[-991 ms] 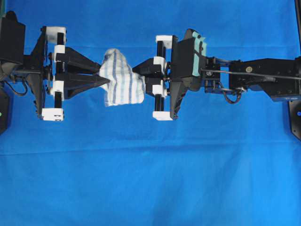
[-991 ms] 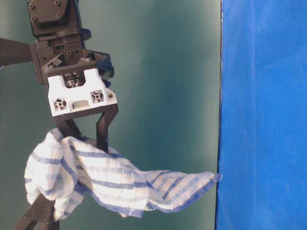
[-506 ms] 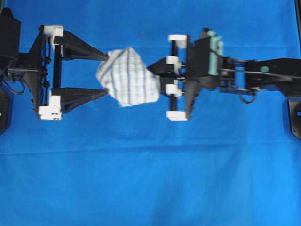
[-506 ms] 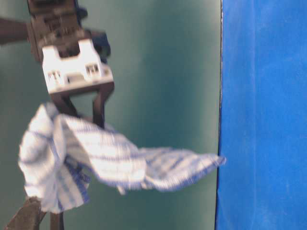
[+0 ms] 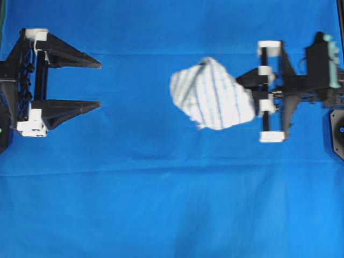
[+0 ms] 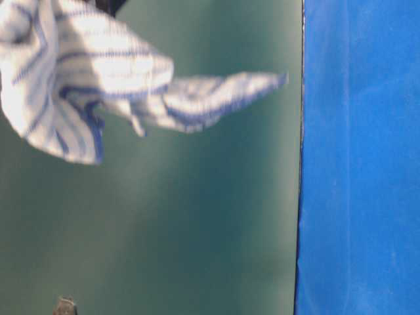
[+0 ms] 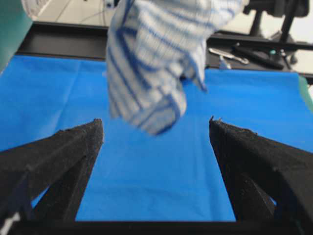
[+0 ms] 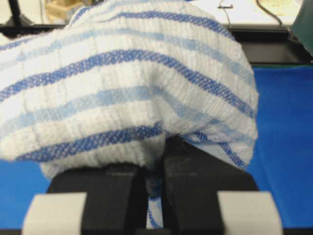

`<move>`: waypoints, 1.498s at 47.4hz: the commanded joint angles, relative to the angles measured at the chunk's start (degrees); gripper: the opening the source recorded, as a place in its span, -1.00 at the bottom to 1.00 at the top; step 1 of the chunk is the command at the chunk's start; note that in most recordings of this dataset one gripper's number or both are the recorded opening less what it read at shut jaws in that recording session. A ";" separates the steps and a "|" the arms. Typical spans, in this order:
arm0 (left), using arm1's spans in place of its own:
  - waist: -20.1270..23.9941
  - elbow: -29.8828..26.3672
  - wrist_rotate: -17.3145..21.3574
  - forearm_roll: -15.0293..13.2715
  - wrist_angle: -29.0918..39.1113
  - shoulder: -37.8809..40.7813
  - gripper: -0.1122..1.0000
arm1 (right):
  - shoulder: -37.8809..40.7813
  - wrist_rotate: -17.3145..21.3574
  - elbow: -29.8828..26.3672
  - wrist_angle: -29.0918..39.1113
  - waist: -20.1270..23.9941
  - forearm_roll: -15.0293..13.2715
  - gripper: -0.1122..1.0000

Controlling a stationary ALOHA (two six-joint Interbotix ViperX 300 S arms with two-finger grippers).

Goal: Hand over the towel.
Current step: 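Open the left gripper and pull the towel away with the right gripper, then lower the towel with the right gripper onto the table and release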

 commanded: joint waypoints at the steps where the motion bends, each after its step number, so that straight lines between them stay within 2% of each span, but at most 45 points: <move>1: 0.09 -0.44 0.00 0.09 -0.26 -0.62 0.86 | -1.85 0.09 -0.09 1.05 0.09 0.62 -0.72; 10: 0.09 -0.35 0.00 0.09 -0.26 -0.53 0.86 | -0.44 0.18 -0.79 1.67 -0.18 0.70 -0.72; 17: 0.09 -0.44 0.00 0.09 -0.26 -0.53 0.86 | 3.69 0.26 -3.08 4.92 -1.76 2.02 -0.72; 23: 0.09 -0.35 0.00 0.09 -0.26 -0.26 0.86 | 9.67 0.18 -7.12 12.13 -3.69 2.29 -0.72; 30: 0.00 -0.44 0.09 0.09 -0.26 -0.18 0.86 | 18.37 -0.09 -13.97 23.73 -4.48 1.93 -0.72; 37: 0.00 -0.44 0.18 0.09 -0.26 -0.09 0.86 | 27.07 -0.35 -19.25 30.06 -4.66 1.14 -0.72; 50: 0.09 -0.26 0.18 0.09 -0.26 -0.09 0.86 | 37.97 -0.09 -22.85 30.76 -4.57 1.41 -0.72; 71: 0.09 0.00 0.09 0.18 -0.26 0.00 0.86 | 38.50 0.18 -22.94 32.17 -4.13 1.41 -0.71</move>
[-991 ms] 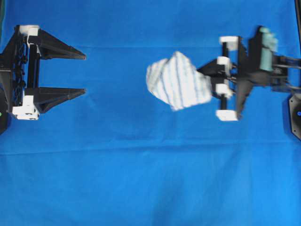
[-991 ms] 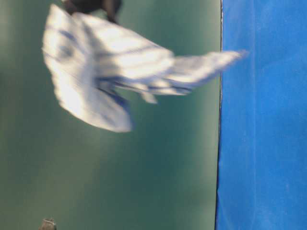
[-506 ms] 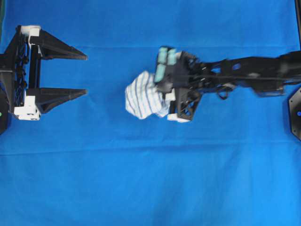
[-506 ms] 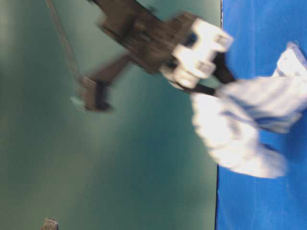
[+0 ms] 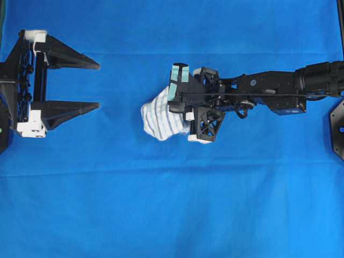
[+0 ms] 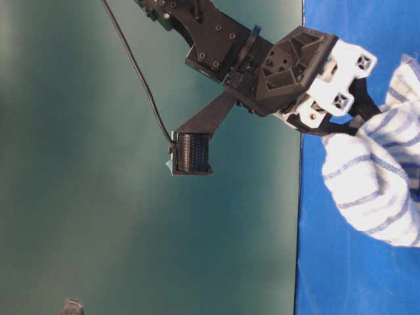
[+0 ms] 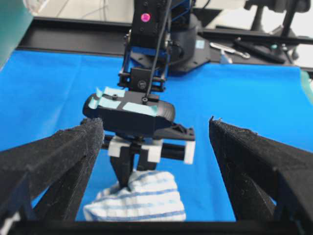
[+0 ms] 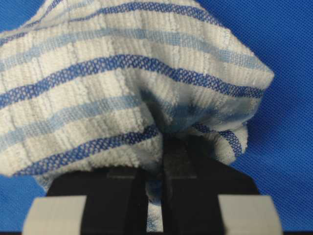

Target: Hand over the towel.

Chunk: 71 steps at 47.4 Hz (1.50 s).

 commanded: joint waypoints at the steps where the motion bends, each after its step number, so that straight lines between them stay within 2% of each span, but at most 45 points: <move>1: 0.09 -0.53 0.09 0.09 -0.26 -0.09 0.86 | -0.97 0.26 -1.32 -0.09 0.09 0.09 -0.70; 3: 0.09 -0.53 0.09 0.18 -0.18 -0.09 0.86 | -0.97 0.35 -1.32 0.00 0.18 0.26 -0.70; 12: 0.09 -0.53 0.09 0.09 -0.26 -0.09 0.86 | -2.81 0.88 -0.97 0.09 0.09 -0.18 0.30; 16: 0.09 -0.53 0.09 0.09 -0.26 -0.09 0.86 | -5.54 0.88 -0.53 0.26 0.09 -0.26 0.50; 33: 0.09 -0.53 0.18 0.09 -0.26 -0.09 0.86 | -25.05 0.88 3.87 -0.62 0.09 -2.37 0.49; 51: 0.00 -0.44 0.18 0.18 -0.26 -0.09 0.86 | -44.56 0.79 16.35 -16.87 0.26 -3.25 0.49; 58: 0.09 -0.26 0.26 0.09 -0.26 -0.09 0.86 | -47.37 0.79 19.69 -20.92 0.26 -3.25 0.49; 71: 0.09 -0.18 0.26 0.18 -0.18 -0.26 0.86 | -47.20 0.79 19.69 -21.27 0.26 -3.25 0.49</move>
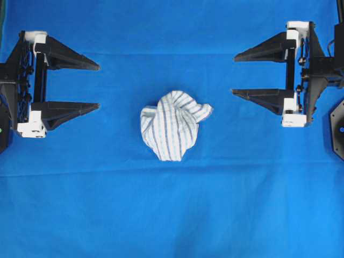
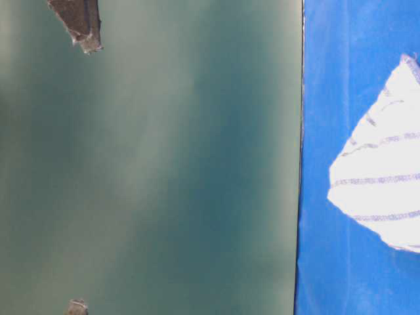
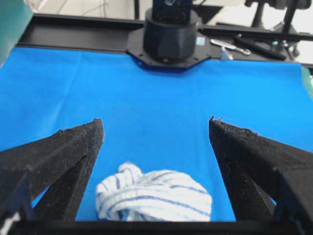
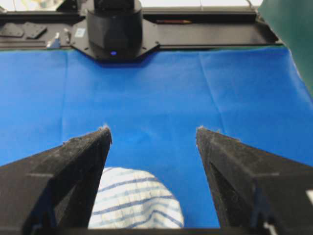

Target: Hand over the towel.

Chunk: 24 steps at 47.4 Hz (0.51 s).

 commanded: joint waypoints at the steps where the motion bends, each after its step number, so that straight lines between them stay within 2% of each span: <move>1: 0.09 -0.44 0.18 0.18 -0.09 -0.44 0.86 | -0.35 0.00 -0.62 -0.35 0.09 -0.09 0.49; 12: 0.09 2.55 0.18 0.26 4.48 -7.82 0.85 | -8.70 0.00 1.49 6.24 0.09 -0.09 0.49; 24: 0.09 10.55 0.26 0.26 5.89 -21.27 0.85 | -24.52 0.00 11.87 7.38 0.09 -0.09 0.49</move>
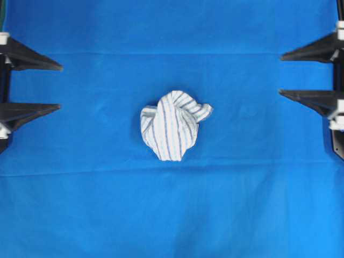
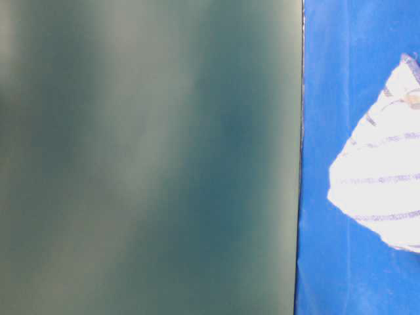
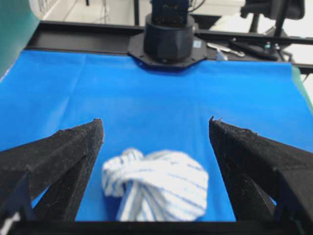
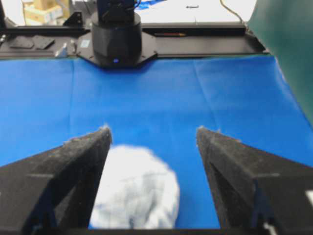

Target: Hand over the towel.

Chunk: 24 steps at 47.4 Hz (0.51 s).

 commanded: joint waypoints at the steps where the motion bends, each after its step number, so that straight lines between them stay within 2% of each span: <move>1: 0.09 2.29 0.09 0.09 0.00 -4.48 0.85 | -5.27 0.00 3.08 -0.26 0.09 -0.09 0.49; 5: 0.09 5.54 0.09 0.09 0.35 -8.70 0.85 | -11.07 0.18 7.56 -0.26 0.00 0.18 0.49; 12: 0.09 11.16 0.70 0.44 2.55 -15.03 0.85 | -16.87 0.26 13.45 -0.09 -0.44 1.05 0.49; 24: 0.09 17.58 1.49 0.44 3.52 -20.92 0.85 | -16.61 0.97 20.21 -4.75 -0.79 4.57 0.46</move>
